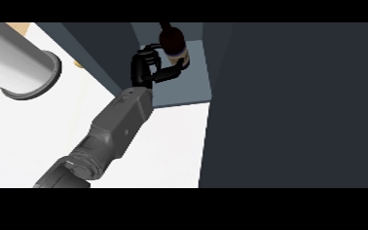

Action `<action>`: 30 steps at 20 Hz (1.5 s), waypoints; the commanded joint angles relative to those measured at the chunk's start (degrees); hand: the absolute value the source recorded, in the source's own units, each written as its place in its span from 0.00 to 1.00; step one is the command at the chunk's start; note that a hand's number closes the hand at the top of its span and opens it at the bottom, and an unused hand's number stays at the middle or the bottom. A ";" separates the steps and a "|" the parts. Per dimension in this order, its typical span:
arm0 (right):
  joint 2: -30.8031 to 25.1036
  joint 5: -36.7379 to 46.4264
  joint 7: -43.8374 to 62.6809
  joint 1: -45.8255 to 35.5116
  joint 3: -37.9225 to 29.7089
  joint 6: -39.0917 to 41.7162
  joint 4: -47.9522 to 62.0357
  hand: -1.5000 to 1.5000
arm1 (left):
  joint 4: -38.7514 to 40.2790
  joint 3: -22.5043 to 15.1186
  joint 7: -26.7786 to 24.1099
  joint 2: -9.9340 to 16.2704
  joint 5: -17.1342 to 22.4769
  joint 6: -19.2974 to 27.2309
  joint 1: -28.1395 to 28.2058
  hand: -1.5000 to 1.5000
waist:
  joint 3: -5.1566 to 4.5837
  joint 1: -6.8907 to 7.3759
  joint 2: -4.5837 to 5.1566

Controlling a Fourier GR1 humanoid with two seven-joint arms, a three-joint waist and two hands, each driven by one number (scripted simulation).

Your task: Pick up the wine, place it into the cabinet and close the cabinet

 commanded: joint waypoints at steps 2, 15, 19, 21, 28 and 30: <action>0.54 -1.71 1.15 -0.63 0.27 -0.70 -2.30 0.00 | -0.13 1.03 -0.76 -0.11 1.72 -4.38 3.38 1.00 | -0.07 -0.96 -0.07; 1.17 -3.01 -0.59 0.58 0.34 1.18 -0.75 0.00 | -1.10 -2.43 -2.35 -0.11 4.23 -6.15 9.39 1.00 | -0.05 -3.03 -0.32; 3.49 -0.70 -2.22 0.33 3.46 0.43 1.02 0.00 | -1.51 -3.37 -3.57 -0.10 5.11 -5.71 10.87 1.00 | -0.20 -3.53 0.24; 2.34 -1.60 -1.79 -0.19 2.38 1.18 1.16 0.00 | -2.16 -3.73 -2.79 -0.10 6.04 -3.36 9.81 1.00 | -0.17 -4.18 0.12; 2.38 -4.31 -2.43 1.39 0.30 2.12 0.48 0.00 | -4.00 -5.96 -3.82 -0.10 7.60 -2.34 10.52 1.00 | -0.08 -4.18 0.12; 2.58 -3.29 -0.76 -0.22 0.80 0.60 0.33 0.00 | -3.79 -6.43 -3.20 -0.11 7.72 -1.70 9.40 1.00 | -0.16 -3.81 -0.01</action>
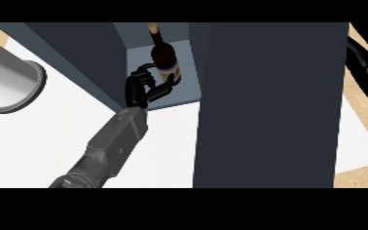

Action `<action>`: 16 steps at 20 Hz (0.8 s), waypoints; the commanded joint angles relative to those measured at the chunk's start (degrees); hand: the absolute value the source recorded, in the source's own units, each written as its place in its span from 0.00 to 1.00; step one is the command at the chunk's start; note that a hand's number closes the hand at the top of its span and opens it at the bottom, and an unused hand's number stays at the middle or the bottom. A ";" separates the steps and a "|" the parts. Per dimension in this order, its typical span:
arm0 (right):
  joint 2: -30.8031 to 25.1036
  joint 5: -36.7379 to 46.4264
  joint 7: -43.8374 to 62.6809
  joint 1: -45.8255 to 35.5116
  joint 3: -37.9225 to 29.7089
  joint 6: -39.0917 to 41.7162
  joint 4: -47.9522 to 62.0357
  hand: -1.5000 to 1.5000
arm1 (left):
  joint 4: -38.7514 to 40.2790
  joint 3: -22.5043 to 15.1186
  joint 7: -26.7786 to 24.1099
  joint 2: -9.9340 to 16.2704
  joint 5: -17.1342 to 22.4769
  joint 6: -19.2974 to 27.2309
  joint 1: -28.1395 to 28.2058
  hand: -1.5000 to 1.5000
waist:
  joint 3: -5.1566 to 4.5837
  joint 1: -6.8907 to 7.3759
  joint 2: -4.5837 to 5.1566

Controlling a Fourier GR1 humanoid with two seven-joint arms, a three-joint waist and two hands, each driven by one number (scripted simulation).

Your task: Pick up the wine, place it into the cabinet and close the cabinet

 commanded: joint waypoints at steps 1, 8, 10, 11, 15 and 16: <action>-0.38 -0.93 -0.13 0.75 0.02 0.88 -0.83 0.00 | -0.99 -1.40 0.18 -0.11 1.21 0.74 0.36 1.00 | -0.02 0.06 0.09; 0.13 -1.12 -0.40 2.12 -0.29 0.81 -0.49 0.00 | -1.45 -2.26 3.87 -0.11 2.70 5.15 -6.86 1.00 | 0.08 0.69 0.08; -0.92 -1.55 -0.78 1.05 -2.47 1.00 -0.08 0.00 | -1.34 -2.10 4.87 -0.11 3.56 5.63 -7.60 1.00 | 0.10 0.55 0.21; -0.40 -1.47 -0.61 -0.08 -1.30 0.75 0.25 0.00 | -0.90 -1.96 3.83 -0.11 3.58 6.47 -7.75 1.00 | 0.03 0.02 0.62; -1.53 -2.02 -0.83 0.47 -3.47 1.34 0.30 0.00 | 0.05 -3.40 5.93 -0.11 3.25 7.59 -9.69 1.00 | 0.14 0.94 0.30; -0.70 -1.85 -1.46 0.99 -2.46 1.49 0.83 0.00 | -0.37 -2.62 6.42 -0.11 4.09 8.88 -11.46 1.00 | 0.13 0.37 0.65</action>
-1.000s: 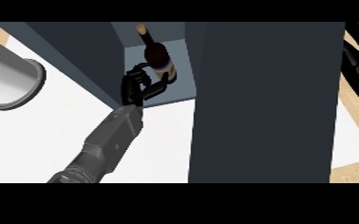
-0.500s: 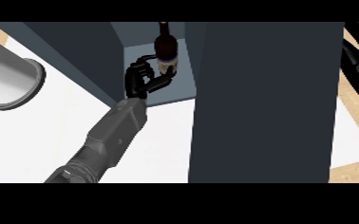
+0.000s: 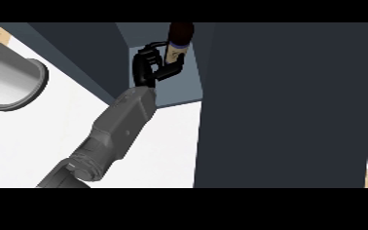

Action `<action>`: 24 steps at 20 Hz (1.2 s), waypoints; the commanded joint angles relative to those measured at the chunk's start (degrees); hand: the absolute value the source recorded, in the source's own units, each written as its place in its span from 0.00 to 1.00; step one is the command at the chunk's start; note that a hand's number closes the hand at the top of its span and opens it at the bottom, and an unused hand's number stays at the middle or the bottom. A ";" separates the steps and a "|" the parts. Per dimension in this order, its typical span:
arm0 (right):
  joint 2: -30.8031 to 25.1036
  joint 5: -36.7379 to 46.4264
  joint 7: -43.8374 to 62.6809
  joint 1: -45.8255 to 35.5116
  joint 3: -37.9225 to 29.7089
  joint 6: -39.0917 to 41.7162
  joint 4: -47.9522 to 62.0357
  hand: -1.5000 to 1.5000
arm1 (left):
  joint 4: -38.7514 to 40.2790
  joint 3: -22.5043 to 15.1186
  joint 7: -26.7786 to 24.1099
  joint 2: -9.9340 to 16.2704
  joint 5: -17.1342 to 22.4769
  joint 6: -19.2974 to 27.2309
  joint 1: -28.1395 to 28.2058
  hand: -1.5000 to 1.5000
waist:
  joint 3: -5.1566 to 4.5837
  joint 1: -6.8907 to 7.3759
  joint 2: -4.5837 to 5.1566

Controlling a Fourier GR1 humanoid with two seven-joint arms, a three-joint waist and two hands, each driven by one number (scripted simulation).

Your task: Pick up the wine, place it into the cabinet and close the cabinet

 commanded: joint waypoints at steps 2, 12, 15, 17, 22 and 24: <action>0.44 -0.13 0.37 1.08 0.49 -0.46 -1.40 0.00 | 1.49 -0.04 2.21 -0.01 0.42 1.93 -3.77 1.00 | 0.03 0.87 0.01; -1.37 -1.81 -2.08 2.77 -3.16 2.35 -1.18 0.00 | 4.53 2.08 5.18 0.00 1.65 1.77 -7.39 1.00 | 0.13 1.28 0.73; -0.51 -2.30 -0.71 4.24 -2.20 1.78 -2.64 0.00 | 5.37 2.74 5.78 -0.01 2.08 2.48 -7.66 1.00 | 0.12 1.59 0.33; -1.01 -1.41 -0.88 2.77 -2.35 1.70 -1.30 0.00 | 7.55 -0.69 5.47 0.89 -1.56 4.29 -8.60 1.00 | 0.12 1.81 0.47; -0.28 -1.14 -1.14 2.33 -1.09 1.65 -1.86 0.00 | 8.97 -5.49 4.04 2.55 -6.57 10.95 -7.42 1.00 | 0.13 0.90 1.09; -0.66 -1.93 -0.17 1.25 -1.89 1.06 -1.16 0.00 | 9.00 -5.55 5.73 3.51 -6.69 12.15 -8.59 1.00 | 0.08 0.85 0.92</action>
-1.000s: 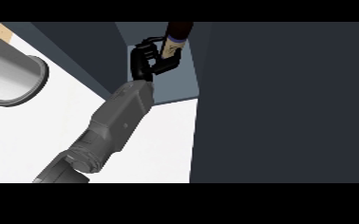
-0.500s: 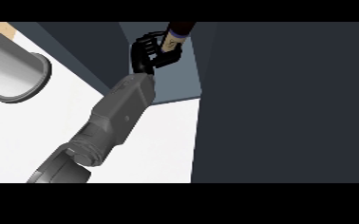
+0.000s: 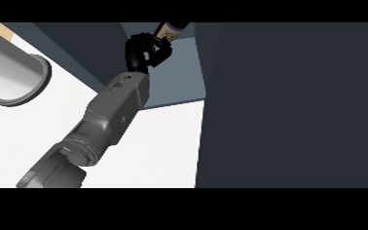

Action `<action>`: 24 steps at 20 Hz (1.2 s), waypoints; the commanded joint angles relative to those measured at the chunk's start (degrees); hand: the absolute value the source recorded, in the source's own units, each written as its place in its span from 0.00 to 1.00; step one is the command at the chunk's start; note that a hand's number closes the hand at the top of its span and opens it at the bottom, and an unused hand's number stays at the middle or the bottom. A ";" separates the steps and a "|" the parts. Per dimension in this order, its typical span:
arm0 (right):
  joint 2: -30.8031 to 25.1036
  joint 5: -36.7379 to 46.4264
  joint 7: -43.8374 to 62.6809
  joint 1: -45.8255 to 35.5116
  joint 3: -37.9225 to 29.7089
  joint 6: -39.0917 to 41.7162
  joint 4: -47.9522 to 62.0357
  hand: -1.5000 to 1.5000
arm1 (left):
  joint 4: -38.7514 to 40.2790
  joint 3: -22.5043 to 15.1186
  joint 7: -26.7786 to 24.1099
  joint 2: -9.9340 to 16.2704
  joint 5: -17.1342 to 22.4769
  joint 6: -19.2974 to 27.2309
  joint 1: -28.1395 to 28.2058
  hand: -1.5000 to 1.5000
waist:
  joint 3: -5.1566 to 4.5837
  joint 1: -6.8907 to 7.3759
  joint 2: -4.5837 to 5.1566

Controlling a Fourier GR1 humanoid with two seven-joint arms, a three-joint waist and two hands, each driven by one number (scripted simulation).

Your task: Pick up the wine, place it into the cabinet and close the cabinet

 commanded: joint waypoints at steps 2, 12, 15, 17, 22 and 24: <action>-0.57 -0.68 -0.15 -0.54 -0.38 0.46 -1.02 0.00 | 0.76 -2.63 1.08 2.79 -2.84 4.33 0.22 1.00 | -0.03 -0.20 0.39; -0.64 -1.33 0.90 -1.11 0.01 0.34 -1.79 0.00 | 0.75 -5.54 2.99 5.20 -6.10 7.54 5.05 1.00 | -0.17 -0.69 0.76; 0.56 -1.17 0.20 -0.03 0.88 0.28 -1.68 0.00 | 0.73 -5.59 2.91 4.87 -6.24 2.88 4.85 0.00 | -0.25 -0.66 0.91; -0.45 -1.13 -0.05 -0.83 -0.32 0.76 -0.59 0.00 | 0.73 -5.31 4.84 4.69 -6.01 3.52 3.89 0.00 | -0.20 -0.59 0.78; 0.23 -1.73 0.81 -0.97 0.54 0.12 -1.48 0.00 | 0.73 -4.77 6.06 5.91 -5.56 2.98 3.78 0.00 | -0.24 -0.75 0.62; -0.05 -1.49 -0.74 -0.94 -0.50 0.83 -0.04 0.00 | 0.73 -4.93 4.68 5.55 -5.74 1.14 4.63 0.00 | -0.21 -0.09 0.94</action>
